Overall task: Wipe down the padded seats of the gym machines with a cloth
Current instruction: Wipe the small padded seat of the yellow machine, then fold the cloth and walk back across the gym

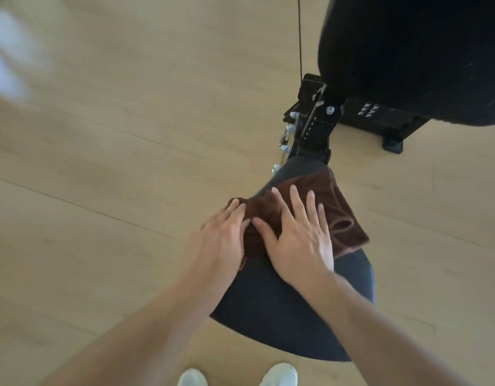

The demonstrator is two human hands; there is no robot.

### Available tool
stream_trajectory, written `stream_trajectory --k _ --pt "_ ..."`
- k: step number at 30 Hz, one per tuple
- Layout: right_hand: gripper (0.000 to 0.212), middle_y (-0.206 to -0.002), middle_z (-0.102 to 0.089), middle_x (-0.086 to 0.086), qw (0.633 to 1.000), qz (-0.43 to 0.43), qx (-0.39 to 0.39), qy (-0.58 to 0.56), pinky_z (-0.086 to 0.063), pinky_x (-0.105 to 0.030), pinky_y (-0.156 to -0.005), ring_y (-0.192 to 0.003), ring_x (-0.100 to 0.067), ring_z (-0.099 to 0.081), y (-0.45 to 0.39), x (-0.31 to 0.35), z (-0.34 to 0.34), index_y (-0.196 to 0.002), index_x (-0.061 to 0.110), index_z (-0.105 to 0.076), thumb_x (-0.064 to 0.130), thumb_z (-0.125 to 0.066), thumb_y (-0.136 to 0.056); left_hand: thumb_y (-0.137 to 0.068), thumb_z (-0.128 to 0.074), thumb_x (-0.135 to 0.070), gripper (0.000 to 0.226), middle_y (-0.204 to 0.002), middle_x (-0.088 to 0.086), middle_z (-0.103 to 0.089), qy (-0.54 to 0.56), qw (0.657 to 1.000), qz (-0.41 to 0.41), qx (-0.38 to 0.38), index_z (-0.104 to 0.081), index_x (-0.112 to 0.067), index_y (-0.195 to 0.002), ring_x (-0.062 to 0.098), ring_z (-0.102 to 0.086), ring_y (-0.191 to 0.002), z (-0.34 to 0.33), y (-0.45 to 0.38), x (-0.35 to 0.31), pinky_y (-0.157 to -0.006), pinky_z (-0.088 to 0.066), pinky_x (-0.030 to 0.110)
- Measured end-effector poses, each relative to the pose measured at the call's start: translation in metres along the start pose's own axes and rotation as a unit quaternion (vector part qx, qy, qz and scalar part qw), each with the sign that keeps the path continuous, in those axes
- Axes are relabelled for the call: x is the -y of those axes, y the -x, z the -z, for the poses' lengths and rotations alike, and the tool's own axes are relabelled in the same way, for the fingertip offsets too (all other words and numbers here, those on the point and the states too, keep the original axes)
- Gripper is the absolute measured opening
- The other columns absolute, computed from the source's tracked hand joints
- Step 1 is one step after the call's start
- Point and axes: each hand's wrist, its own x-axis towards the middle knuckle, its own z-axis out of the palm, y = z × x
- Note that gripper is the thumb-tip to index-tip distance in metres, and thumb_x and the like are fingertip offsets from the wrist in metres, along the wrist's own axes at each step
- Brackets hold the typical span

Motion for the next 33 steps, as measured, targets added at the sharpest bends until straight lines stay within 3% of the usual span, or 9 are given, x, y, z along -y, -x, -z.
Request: stream_trajectory --k 2,5,10,12,19,24,28,31,33 --pt "0.074 -0.172 -0.008 0.0 0.999 0.034 0.003 0.0 0.0 -0.043 -0.129 -0.159 -0.027 0.002 -0.029 -0.002 0.006 -0.162 0.035 -0.019 0.073 -0.02 -0.099 -0.106 -0.037 -0.032 0.032 -0.101 0.007 -0.075 0.039 0.998 0.031 -0.023 -0.065 -0.021 -0.117 0.032 -0.069 -0.094 -0.002 -0.024 -0.004 -0.078 -0.051 0.038" --pt "0.076 -0.17 -0.021 -0.001 0.997 0.07 0.042 0.014 -0.002 -0.044 -0.129 -0.159 -0.024 -0.002 -0.08 0.0 0.017 -0.157 0.022 -0.036 0.071 -0.023 -0.1 -0.107 -0.04 -0.027 0.034 -0.067 0.005 -0.061 0.193 0.968 0.139 0.077 -0.068 -0.01 -0.097 0.033 -0.066 -0.082 -0.001 -0.065 0.003 -0.067 -0.04 0.028" --pt "0.071 -0.132 -0.065 -0.016 0.985 0.092 0.09 0.115 -0.012 -0.045 -0.125 -0.137 -0.032 -0.047 -0.096 0.031 0.027 -0.121 0.014 -0.071 0.068 -0.03 -0.099 -0.106 -0.044 -0.034 0.037 -0.098 0.012 -0.064 0.19 0.96 0.176 0.108 -0.069 -0.009 -0.113 0.029 -0.057 -0.085 0.004 -0.055 0.027 -0.062 -0.038 0.029" --pt "0.066 -0.121 -0.07 -0.017 0.983 0.121 0.096 0.097 -0.016 -0.043 -0.124 -0.126 -0.032 -0.055 -0.078 0.043 0.028 -0.117 0.017 -0.073 0.065 -0.031 -0.101 -0.106 -0.044 -0.034 0.034 -0.086 0.011 -0.066 0.213 0.959 0.168 0.079 -0.071 -0.012 -0.103 0.027 -0.059 -0.073 0.008 -0.034 0.039 -0.052 -0.039 0.025" --pt "0.059 -0.161 -0.042 0.004 0.976 0.189 0.083 -0.062 -0.003 -0.04 -0.127 -0.153 -0.021 -0.024 0.002 0.06 -0.003 -0.144 0.025 -0.057 0.062 -0.046 -0.099 -0.106 -0.044 -0.03 0.025 -0.081 -0.007 -0.067 0.292 0.936 0.195 -0.035 -0.067 -0.023 -0.101 0.005 -0.06 -0.074 -0.006 0.079 0.051 -0.056 -0.039 0.017" --pt "0.045 -0.164 -0.033 0.011 0.974 0.197 0.058 -0.097 -0.006 -0.031 -0.127 -0.155 -0.015 -0.021 0.086 0.032 -0.014 -0.139 0.031 -0.061 0.053 -0.049 -0.102 -0.101 -0.053 -0.021 0.012 -0.092 -0.002 -0.075 0.371 0.896 0.239 -0.051 -0.063 -0.025 -0.106 0.016 -0.073 -0.082 -0.01 0.138 0.036 -0.071 -0.058 0.021" --pt "0.038 -0.156 -0.046 0.015 0.985 0.143 0.02 -0.091 -0.026 -0.032 -0.123 -0.148 -0.011 -0.039 0.147 -0.012 -0.014 -0.122 0.027 -0.07 0.049 -0.05 -0.099 -0.096 -0.057 -0.031 0.007 -0.094 -0.001 -0.076 0.365 0.888 0.253 0.121 -0.063 -0.032 -0.099 0.02 -0.074 -0.086 -0.036 0.186 0.004 -0.075 -0.06 0.033" --pt "0.034 -0.151 -0.049 0.019 0.992 0.051 0.008 -0.118 -0.037 -0.03 -0.115 -0.143 -0.008 -0.045 0.187 -0.061 -0.014 -0.127 0.027 -0.07 0.037 -0.058 -0.097 -0.083 -0.056 -0.037 0.016 -0.112 0.007 -0.073 0.43 0.822 0.26 0.269 -0.061 -0.043 -0.097 0.025 -0.073 -0.1 -0.053 0.213 -0.025 -0.094 -0.057 0.046" --pt "0.049 -0.148 -0.055 0.019 0.985 -0.05 0.04 -0.159 -0.043 -0.021 -0.104 -0.142 -0.001 -0.043 0.209 -0.081 0.002 -0.143 0.037 -0.056 0.024 -0.065 -0.097 -0.088 -0.06 -0.031 0.023 -0.117 0.007 -0.07 0.472 0.782 0.263 0.311 -0.059 -0.036 -0.11 0.023 -0.069 -0.102 -0.047 0.228 -0.044 -0.091 -0.055 0.034"
